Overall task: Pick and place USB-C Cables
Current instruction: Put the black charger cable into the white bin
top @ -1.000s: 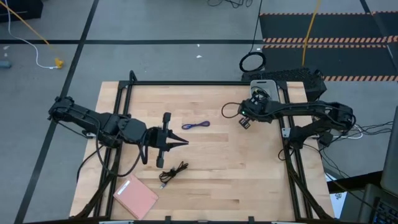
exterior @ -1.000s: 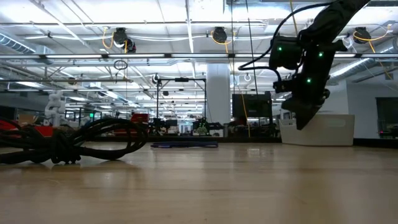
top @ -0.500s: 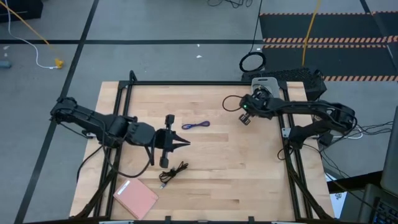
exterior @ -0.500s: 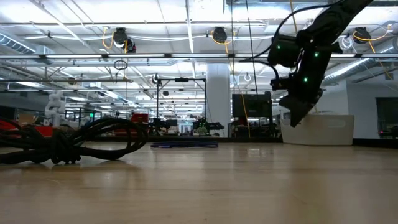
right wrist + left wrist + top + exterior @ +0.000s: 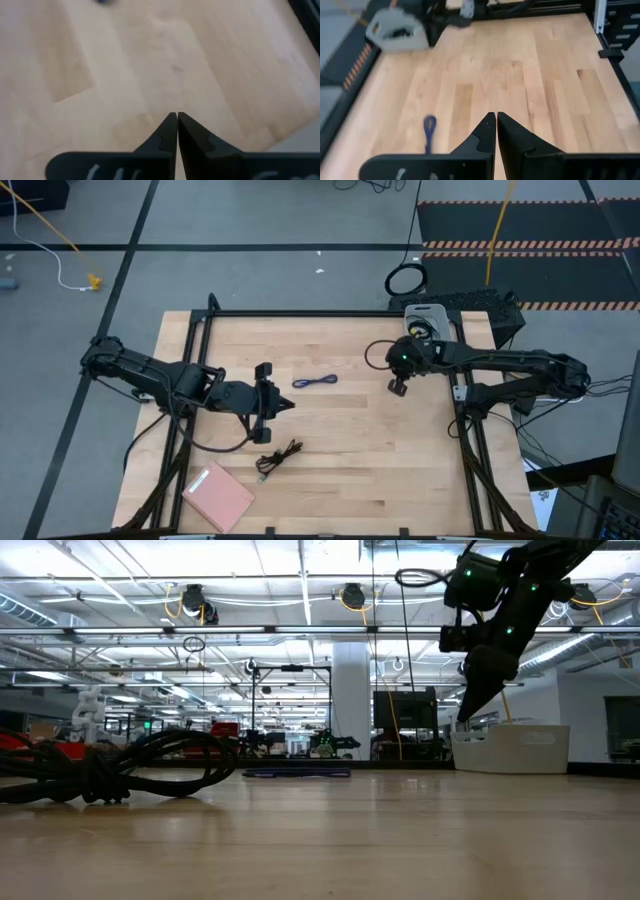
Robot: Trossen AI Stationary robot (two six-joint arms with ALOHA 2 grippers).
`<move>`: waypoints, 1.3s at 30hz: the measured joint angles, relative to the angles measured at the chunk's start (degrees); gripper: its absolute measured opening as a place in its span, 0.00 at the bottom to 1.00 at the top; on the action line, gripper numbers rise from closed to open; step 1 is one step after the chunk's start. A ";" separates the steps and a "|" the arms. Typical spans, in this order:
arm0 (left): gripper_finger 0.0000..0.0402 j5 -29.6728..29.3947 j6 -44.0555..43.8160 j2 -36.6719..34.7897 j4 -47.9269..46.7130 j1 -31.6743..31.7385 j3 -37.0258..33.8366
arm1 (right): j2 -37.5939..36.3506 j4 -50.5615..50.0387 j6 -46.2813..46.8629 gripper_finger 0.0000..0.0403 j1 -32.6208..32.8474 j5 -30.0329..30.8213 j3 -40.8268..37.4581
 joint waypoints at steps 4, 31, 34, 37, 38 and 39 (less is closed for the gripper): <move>0.05 0.18 -6.96 -0.31 -3.11 0.00 0.00 | -2.13 0.16 -2.91 0.02 2.34 0.02 0.00; 0.05 -0.29 -0.29 -4.62 -5.26 -0.15 0.00 | -15.72 4.84 3.25 0.02 18.50 -11.93 3.24; 0.05 -0.32 -0.44 -6.47 -5.42 -0.34 0.02 | -15.42 5.45 3.33 0.02 20.37 -11.70 3.91; 0.05 -0.40 -0.39 -8.30 -5.64 -0.97 0.02 | -15.42 6.76 3.37 0.02 21.70 -11.69 3.93; 0.05 -0.40 -0.37 -8.79 -5.64 -1.35 0.02 | -15.42 7.25 3.56 0.02 22.03 -11.65 3.93; 0.05 -0.38 -0.39 -9.22 -5.68 -1.75 0.02 | -15.42 7.72 3.73 0.02 22.36 -11.61 3.93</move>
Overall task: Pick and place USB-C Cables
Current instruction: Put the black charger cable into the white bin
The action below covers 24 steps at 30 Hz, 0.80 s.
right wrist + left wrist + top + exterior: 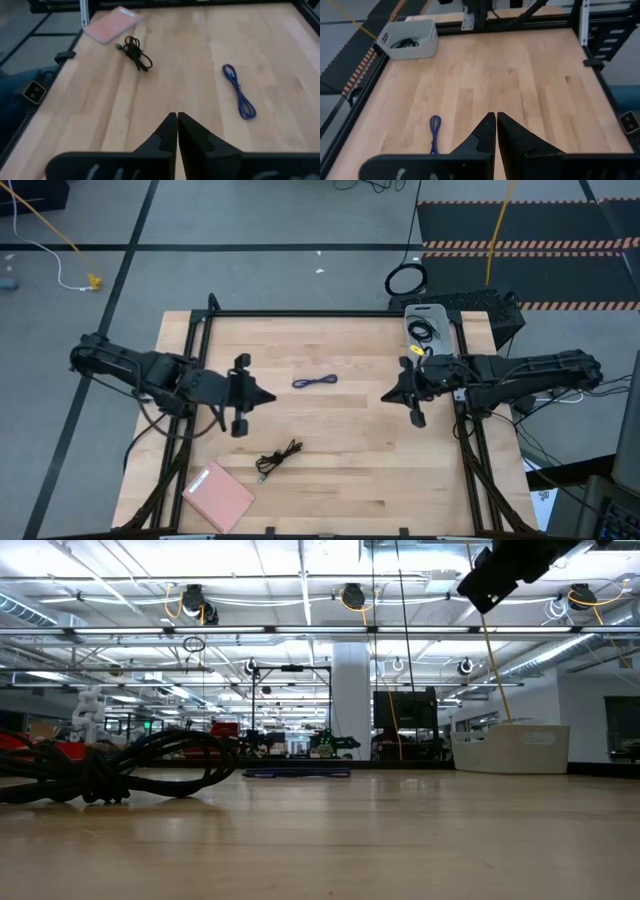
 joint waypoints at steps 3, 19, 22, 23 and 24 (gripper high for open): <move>0.05 0.00 0.15 -1.40 -0.34 -1.19 0.00 | -0.01 1.26 0.06 0.02 0.91 0.07 0.04; 0.05 0.36 -10.42 1.27 -21.36 -4.91 12.05 | 0.00 1.07 0.53 0.02 2.09 1.75 0.04; 0.05 1.73 -12.44 4.48 -27.55 -4.91 17.24 | 0.00 1.43 0.47 0.02 2.09 1.75 0.04; 0.05 2.14 -13.04 5.70 -29.40 -4.91 18.89 | 0.00 1.46 0.42 0.02 2.09 1.75 0.04; 0.05 2.75 -13.47 6.81 -31.12 -4.91 20.42 | 0.00 1.45 0.17 0.02 2.09 1.75 0.04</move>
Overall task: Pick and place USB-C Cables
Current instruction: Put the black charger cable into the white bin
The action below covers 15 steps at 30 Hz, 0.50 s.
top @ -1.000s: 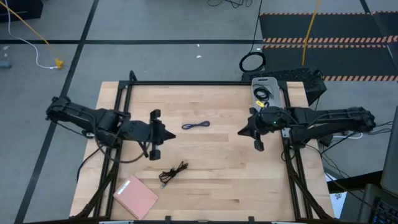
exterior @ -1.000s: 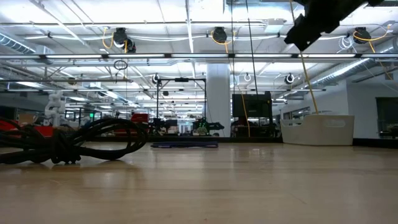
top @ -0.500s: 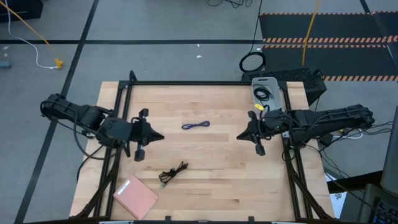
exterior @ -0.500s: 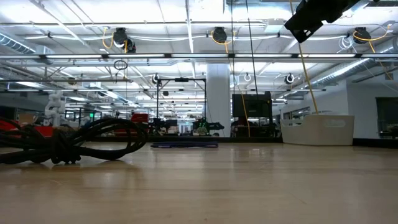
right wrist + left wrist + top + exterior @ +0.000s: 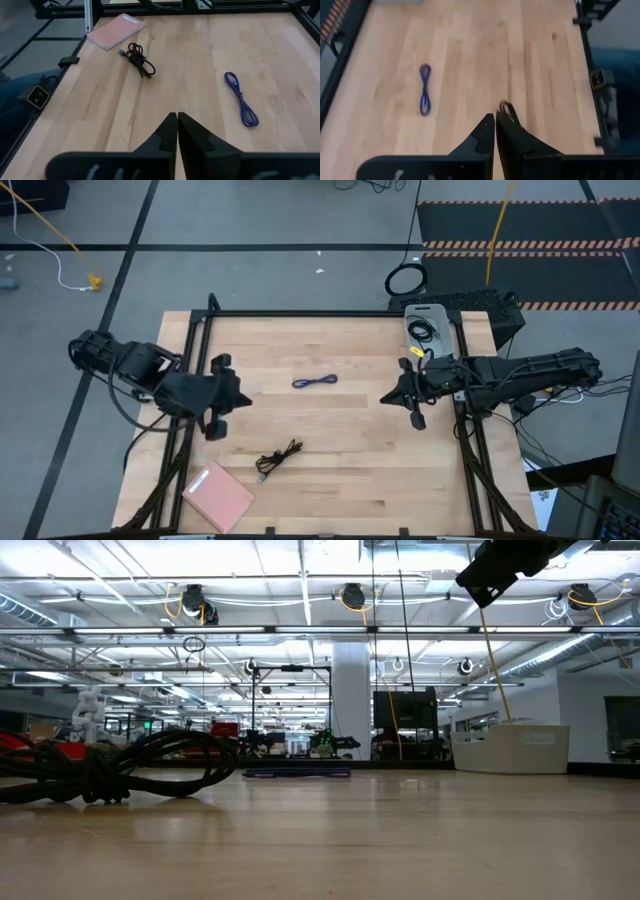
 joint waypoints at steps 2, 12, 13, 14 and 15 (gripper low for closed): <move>0.05 1.33 -0.73 2.04 -2.93 0.00 2.73 | 0.00 0.00 -0.41 0.02 0.00 0.00 0.00; 0.05 6.54 -6.61 10.60 -15.99 0.00 13.38 | 0.00 0.00 -0.57 0.02 0.00 0.00 0.00; 0.05 6.54 -7.59 11.50 -17.38 0.00 14.49 | 0.00 0.00 -0.57 0.02 0.00 0.00 0.00; 0.05 6.57 -8.60 12.31 -18.21 0.00 15.38 | 0.00 0.00 -0.57 0.02 0.00 0.00 0.00; 0.05 6.66 -9.33 13.07 -18.09 0.00 16.09 | 0.00 0.00 -0.57 0.02 0.00 0.01 0.00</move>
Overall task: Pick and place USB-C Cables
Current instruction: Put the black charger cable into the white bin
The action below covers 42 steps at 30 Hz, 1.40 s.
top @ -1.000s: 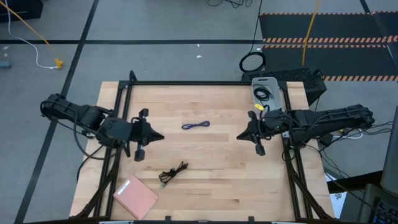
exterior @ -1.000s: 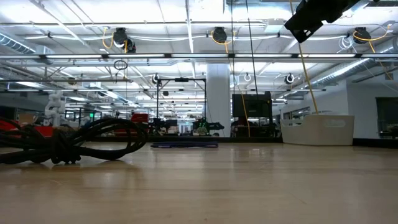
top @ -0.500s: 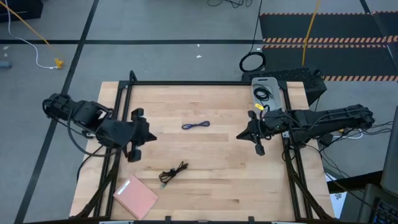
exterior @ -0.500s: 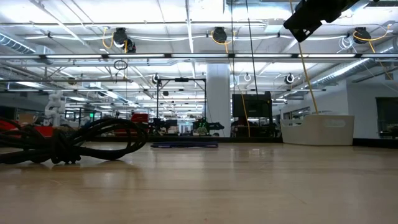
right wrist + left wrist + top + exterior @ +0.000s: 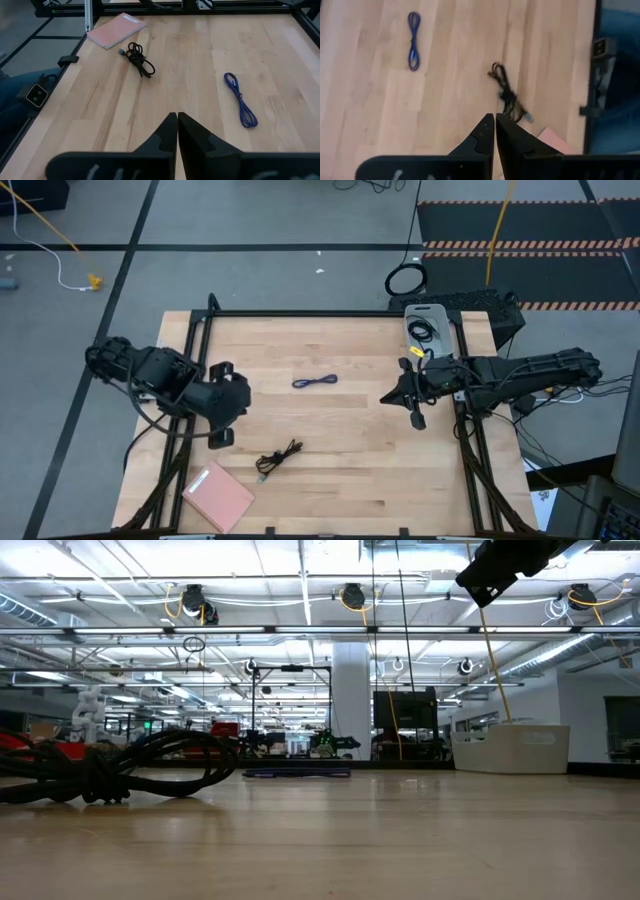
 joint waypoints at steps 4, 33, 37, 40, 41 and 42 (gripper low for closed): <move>0.05 0.79 -1.15 2.44 0.24 -0.11 3.14 | 0.00 0.23 0.00 0.02 0.00 0.01 0.00; 0.05 4.56 -5.69 3.78 10.57 -1.35 -17.51 | 0.09 1.29 0.20 0.02 0.00 0.01 0.00; 0.05 6.92 -5.47 3.79 18.02 -1.88 -23.97 | 0.09 1.29 0.20 0.02 0.00 0.01 0.00; 0.05 7.84 -5.55 3.78 24.02 -2.41 -28.61 | 0.09 1.28 0.20 0.02 0.00 0.01 0.00; 0.06 7.82 -5.71 3.78 25.91 -2.67 -30.13 | 0.09 1.29 0.20 0.02 0.00 0.01 0.00; 0.06 7.84 -6.15 3.78 27.92 -3.02 -31.68 | 0.09 1.28 0.20 0.02 0.00 0.01 0.00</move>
